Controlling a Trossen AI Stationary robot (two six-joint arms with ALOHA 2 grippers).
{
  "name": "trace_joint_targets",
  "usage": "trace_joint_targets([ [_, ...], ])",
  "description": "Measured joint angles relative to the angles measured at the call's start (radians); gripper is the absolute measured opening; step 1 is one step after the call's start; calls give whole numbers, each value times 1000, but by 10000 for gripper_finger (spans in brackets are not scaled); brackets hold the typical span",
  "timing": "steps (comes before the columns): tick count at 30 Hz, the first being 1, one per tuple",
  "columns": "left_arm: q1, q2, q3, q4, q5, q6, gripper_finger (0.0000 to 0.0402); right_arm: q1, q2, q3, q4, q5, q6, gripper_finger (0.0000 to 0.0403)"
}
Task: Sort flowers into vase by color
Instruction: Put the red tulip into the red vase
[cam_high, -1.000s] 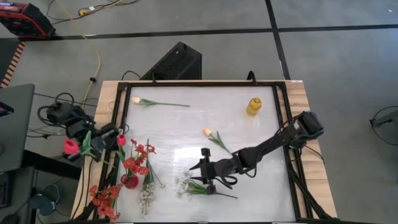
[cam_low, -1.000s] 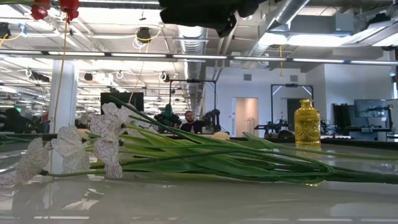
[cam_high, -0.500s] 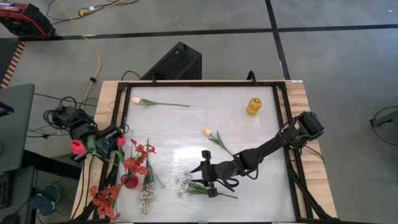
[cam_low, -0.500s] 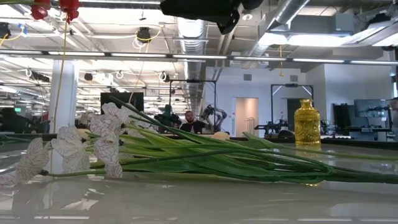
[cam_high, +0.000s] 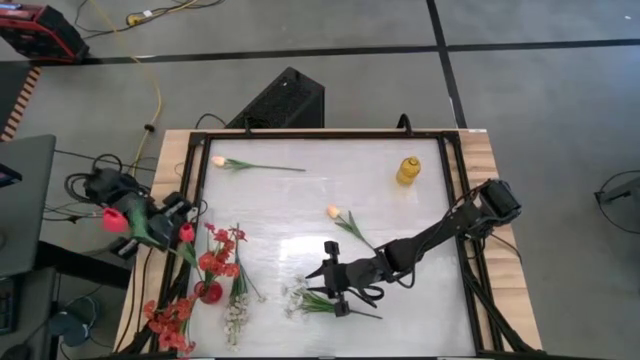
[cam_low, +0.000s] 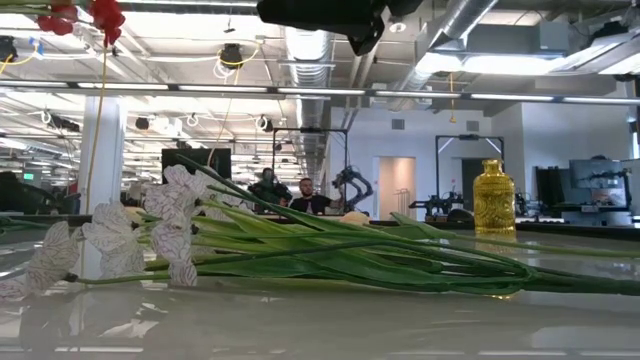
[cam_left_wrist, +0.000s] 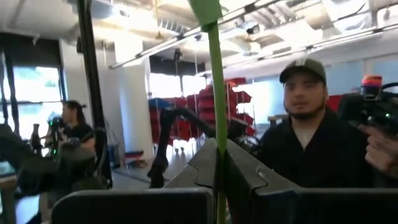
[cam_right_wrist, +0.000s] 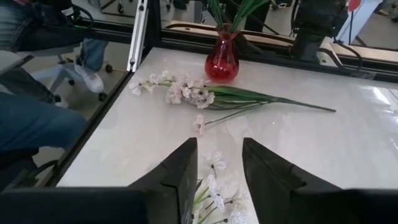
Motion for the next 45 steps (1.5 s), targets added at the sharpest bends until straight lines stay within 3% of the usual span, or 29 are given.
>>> trace_joint_targets([
  [5, 0, 0, 38, -158, -12, -10, 0, 0, 0, 0, 1, 0, 1, 146],
  [20, 0, 0, 40, -274, 44, -43, 0, 8, 0, 0, 2, -1, 2, 136],
  [38, 0, 0, -90, -216, 113, -114, 0, 21, 0, 0, 1, -1, 3, 136],
  [45, 0, 0, -102, -220, 114, -74, 0, 21, 0, 0, 1, 0, 10, 136],
])
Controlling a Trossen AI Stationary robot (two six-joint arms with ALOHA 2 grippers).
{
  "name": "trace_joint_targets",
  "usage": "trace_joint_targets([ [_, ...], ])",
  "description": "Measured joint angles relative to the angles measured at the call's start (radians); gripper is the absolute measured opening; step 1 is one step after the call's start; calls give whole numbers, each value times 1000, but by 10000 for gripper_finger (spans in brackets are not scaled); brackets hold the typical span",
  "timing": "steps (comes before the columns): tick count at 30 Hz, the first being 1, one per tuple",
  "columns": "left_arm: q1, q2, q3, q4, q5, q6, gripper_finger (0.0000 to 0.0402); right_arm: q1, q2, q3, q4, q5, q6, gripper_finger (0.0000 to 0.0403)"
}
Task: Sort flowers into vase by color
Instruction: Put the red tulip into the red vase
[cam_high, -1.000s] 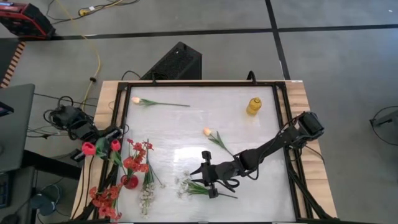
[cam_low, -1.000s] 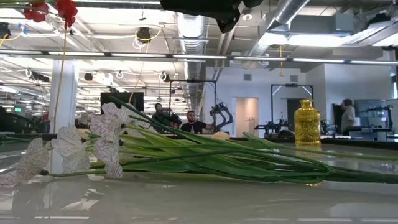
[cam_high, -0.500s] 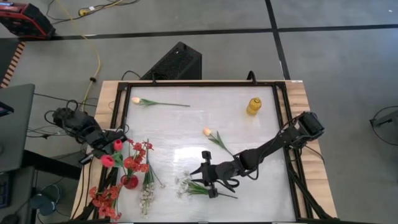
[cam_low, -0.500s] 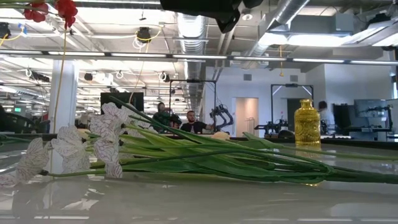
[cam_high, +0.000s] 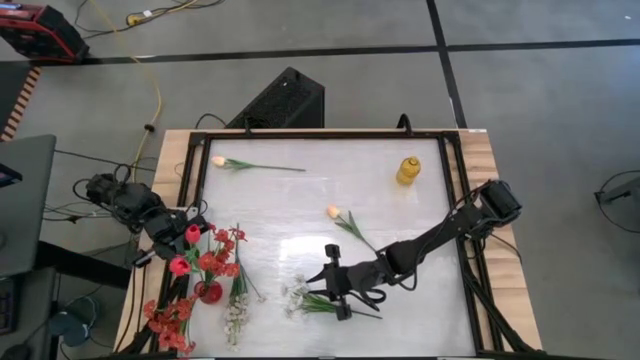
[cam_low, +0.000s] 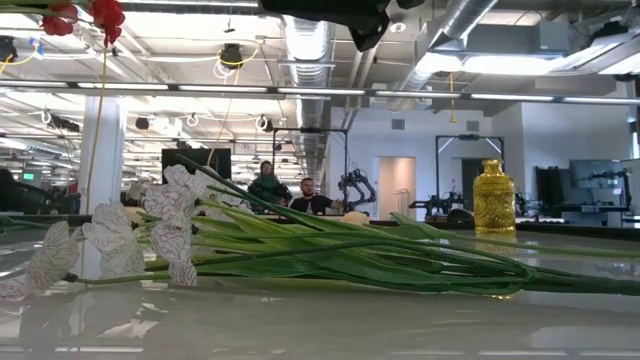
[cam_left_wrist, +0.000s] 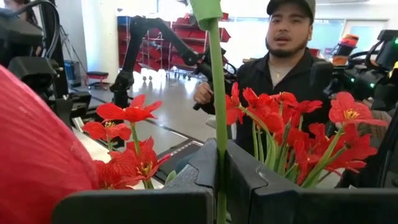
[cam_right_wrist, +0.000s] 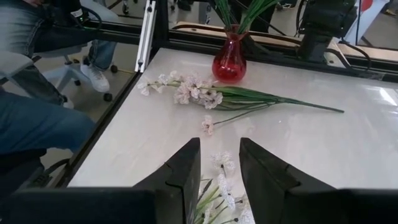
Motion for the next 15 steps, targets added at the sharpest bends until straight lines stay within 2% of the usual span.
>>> trace_joint_targets([
  [15, -49, 0, 0, 3, -13, 57, 0, 2, 0, 0, 1, 1, 3, 136],
])
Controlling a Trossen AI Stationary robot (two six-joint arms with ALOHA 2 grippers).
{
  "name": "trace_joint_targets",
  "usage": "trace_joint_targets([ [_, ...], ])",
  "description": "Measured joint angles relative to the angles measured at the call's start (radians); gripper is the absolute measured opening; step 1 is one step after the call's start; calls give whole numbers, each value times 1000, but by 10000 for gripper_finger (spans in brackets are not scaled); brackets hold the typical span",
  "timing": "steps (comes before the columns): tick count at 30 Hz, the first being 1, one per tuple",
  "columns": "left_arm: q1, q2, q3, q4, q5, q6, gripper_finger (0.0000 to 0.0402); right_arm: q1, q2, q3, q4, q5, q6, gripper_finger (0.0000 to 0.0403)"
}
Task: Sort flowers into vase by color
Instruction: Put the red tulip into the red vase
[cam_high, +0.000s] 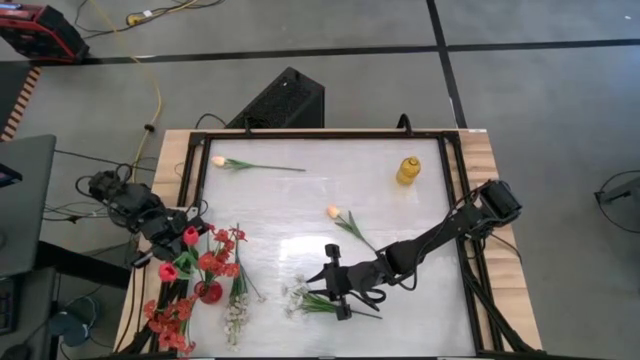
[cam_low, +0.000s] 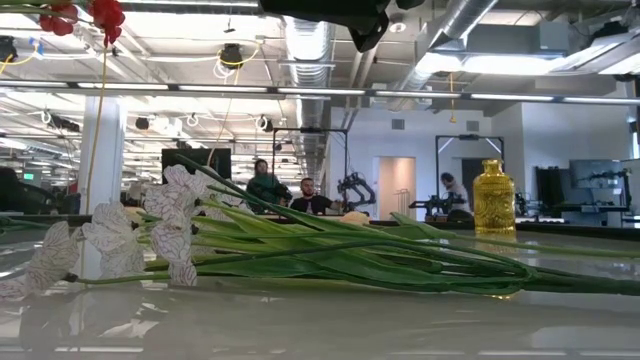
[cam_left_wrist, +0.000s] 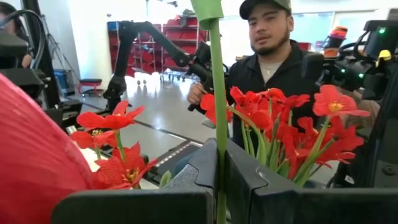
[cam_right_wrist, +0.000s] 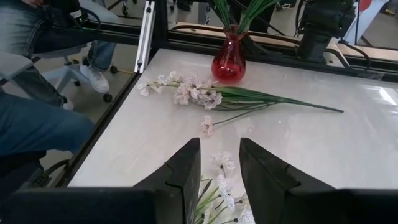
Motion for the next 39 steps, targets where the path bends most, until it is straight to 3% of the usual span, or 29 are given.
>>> trace_joint_targets([
  [19, -85, 0, -148, 185, -45, -52, 0, 0, 0, 0, 0, 0, -26, 137],
  [35, -230, 0, -151, 224, -199, 0, 0, -5, 0, 0, 0, 0, -29, 137],
  [39, -272, 0, -202, 317, -221, -2, 0, -5, 0, 0, 0, 0, -29, 137],
])
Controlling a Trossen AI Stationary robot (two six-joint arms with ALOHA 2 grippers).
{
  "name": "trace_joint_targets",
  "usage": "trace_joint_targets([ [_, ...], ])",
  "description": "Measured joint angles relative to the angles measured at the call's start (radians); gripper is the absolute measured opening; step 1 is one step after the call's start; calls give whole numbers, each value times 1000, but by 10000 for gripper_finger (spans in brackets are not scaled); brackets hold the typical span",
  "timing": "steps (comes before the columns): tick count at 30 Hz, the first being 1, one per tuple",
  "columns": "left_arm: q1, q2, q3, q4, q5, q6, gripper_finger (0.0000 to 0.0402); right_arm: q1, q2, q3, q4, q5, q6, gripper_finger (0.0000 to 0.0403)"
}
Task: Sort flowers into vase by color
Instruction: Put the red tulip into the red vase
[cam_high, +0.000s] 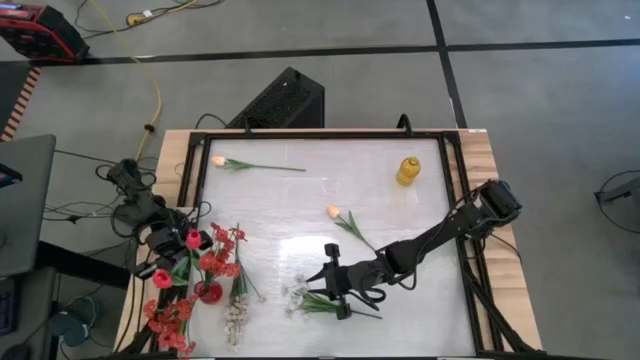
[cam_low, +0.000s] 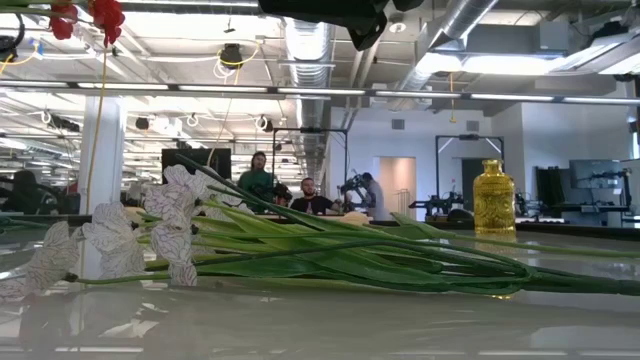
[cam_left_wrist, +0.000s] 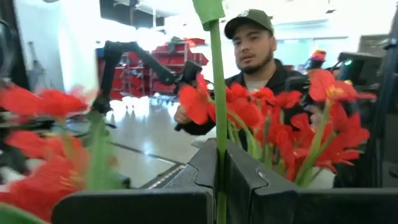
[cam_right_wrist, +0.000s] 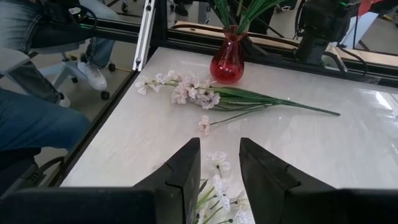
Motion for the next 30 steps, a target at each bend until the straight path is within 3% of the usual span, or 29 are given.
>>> trace_joint_targets([
  [11, -56, 0, -90, 89, -57, -2, 0, 0, 0, 0, 0, 0, -8, 137],
  [30, -57, 0, -99, -8, -72, 35, 0, 0, 0, 0, 9, 0, -8, 137],
])
